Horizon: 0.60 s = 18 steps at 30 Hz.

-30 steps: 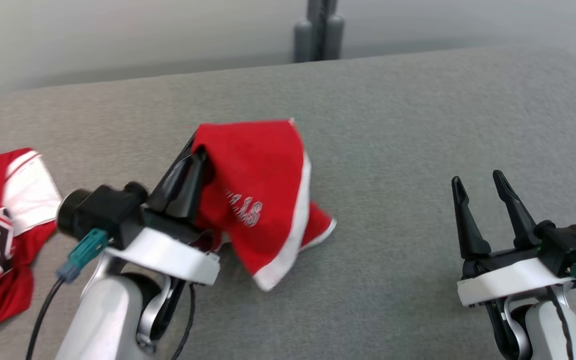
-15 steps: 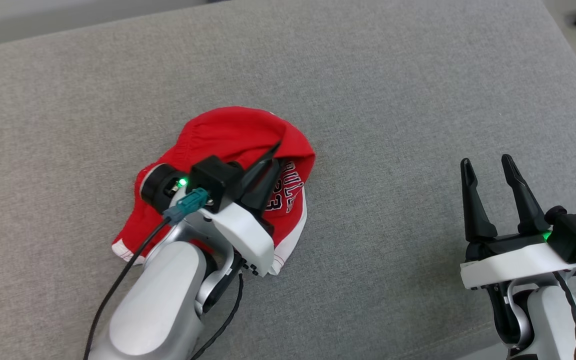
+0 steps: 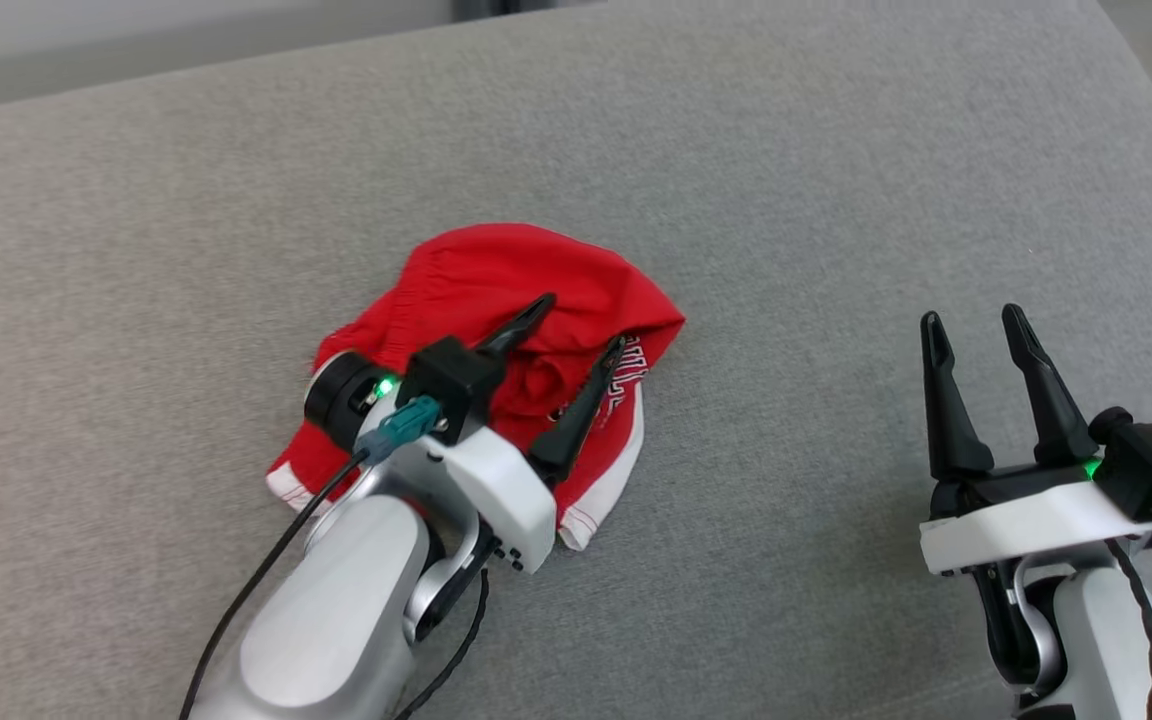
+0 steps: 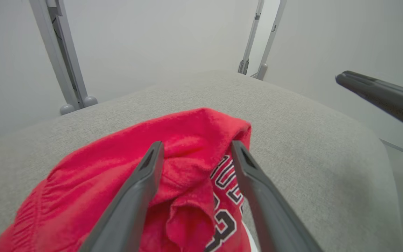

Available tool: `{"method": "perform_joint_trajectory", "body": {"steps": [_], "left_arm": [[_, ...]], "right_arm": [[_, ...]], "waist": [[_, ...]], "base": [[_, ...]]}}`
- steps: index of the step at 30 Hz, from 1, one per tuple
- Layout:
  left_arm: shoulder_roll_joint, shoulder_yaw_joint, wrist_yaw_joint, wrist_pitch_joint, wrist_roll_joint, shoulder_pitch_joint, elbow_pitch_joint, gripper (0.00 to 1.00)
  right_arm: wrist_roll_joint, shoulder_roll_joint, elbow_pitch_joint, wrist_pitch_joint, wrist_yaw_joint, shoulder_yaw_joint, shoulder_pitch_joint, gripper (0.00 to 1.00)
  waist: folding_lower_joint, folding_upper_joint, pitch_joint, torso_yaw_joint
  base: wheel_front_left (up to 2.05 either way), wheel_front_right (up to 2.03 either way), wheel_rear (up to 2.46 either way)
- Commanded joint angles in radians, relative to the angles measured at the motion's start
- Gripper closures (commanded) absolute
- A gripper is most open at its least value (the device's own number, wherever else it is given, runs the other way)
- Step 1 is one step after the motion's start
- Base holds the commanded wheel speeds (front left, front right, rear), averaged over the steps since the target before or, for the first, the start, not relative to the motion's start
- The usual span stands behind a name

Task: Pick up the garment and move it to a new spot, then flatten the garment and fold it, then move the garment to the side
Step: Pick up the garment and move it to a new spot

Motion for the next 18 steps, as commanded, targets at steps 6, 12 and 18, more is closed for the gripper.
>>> {"method": "perform_joint_trajectory", "body": {"steps": [6, 12, 18], "left_arm": [[0.026, 0.063, 0.056, -0.067, -0.042, 0.084, -0.036, 0.0], [0.057, 0.165, 0.129, -0.14, -0.088, 0.151, -0.064, 0.0], [0.093, 0.27, 0.182, -0.193, -0.125, 0.219, -0.084, 0.0]], "right_arm": [[-0.027, -0.005, 0.011, -0.007, 0.001, -0.014, 0.037, 0.0], [-0.052, -0.005, 0.019, -0.006, 0.001, -0.025, 0.054, 0.0], [-0.074, -0.005, 0.028, -0.004, 0.001, -0.033, 0.071, 0.0]], "waist": [[0.0, 0.0, -0.075, 0.086], [0.0, 0.0, -0.115, 0.144], [0.0, 0.0, -0.15, 0.188]], "base": [[0.0, 0.0, 0.0], [0.0, 0.0, 0.0], [0.0, 0.0, 0.0]]}}
